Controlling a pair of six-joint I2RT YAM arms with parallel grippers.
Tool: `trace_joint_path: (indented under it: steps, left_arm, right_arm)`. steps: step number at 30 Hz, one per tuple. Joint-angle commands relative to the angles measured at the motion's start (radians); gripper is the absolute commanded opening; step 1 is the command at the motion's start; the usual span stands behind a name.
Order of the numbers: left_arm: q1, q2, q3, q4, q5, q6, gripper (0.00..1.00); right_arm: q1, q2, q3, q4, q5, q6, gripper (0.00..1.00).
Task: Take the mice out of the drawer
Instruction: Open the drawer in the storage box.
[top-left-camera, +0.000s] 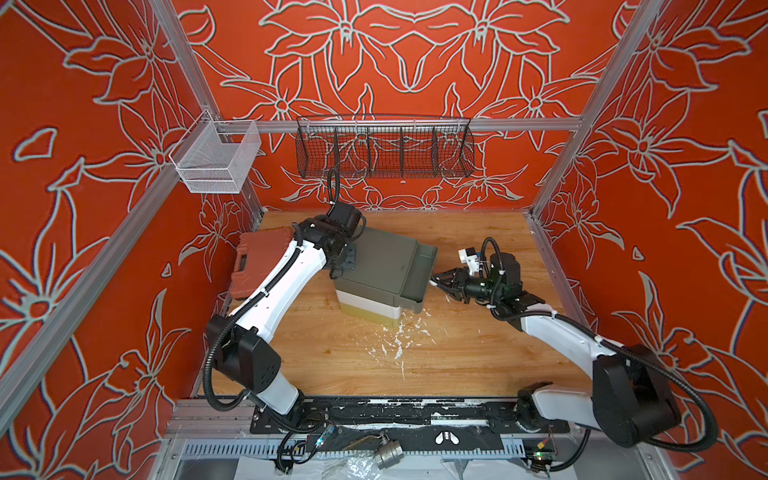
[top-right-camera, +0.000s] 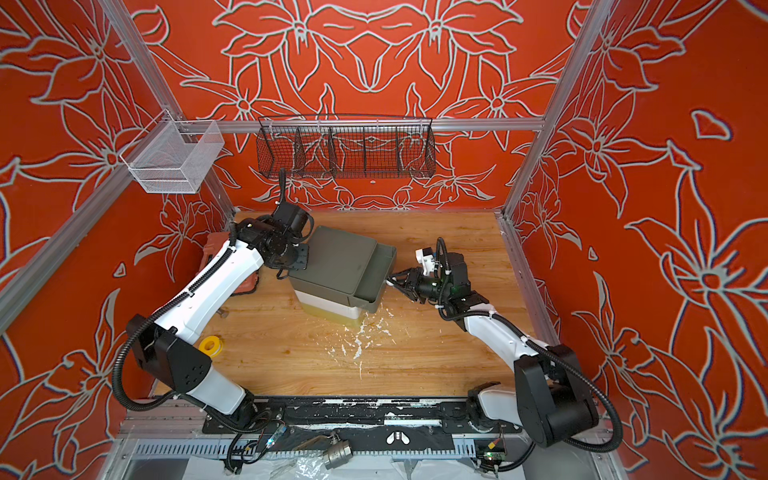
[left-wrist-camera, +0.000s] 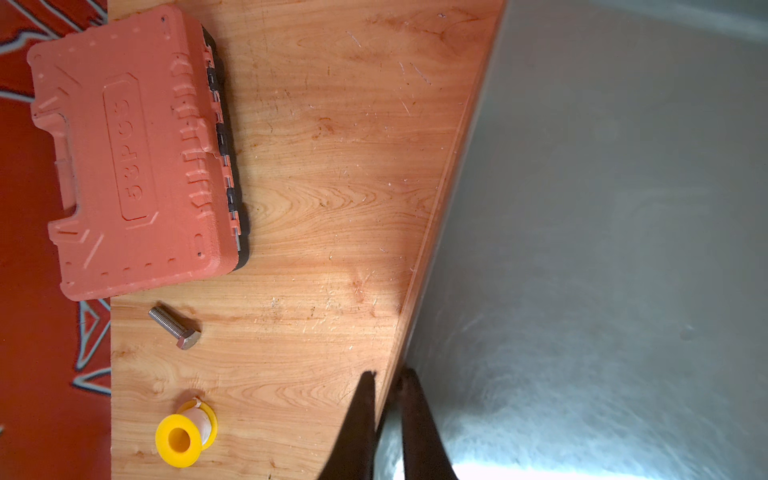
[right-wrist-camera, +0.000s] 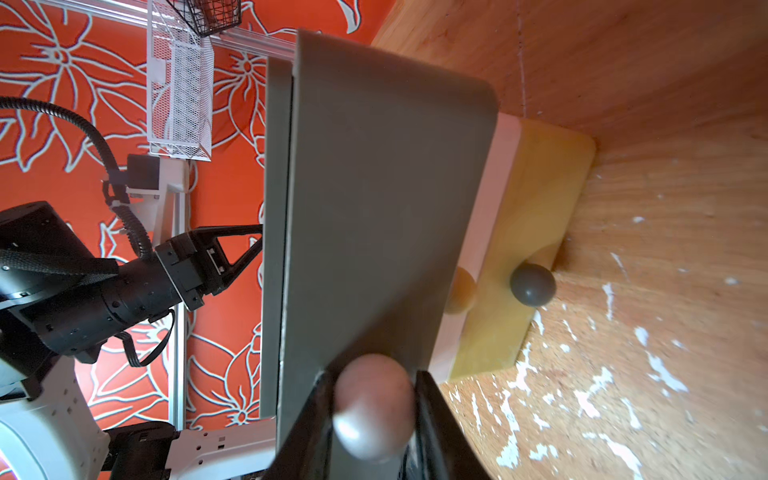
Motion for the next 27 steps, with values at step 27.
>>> trace_joint_path:
  steps: [27]
  left_arm:
    - [-0.007, -0.012, 0.009, -0.017, 0.082, 0.014, 0.31]
  right_arm:
    - [-0.188, -0.216, 0.058, -0.586, 0.082, -0.310, 0.57]
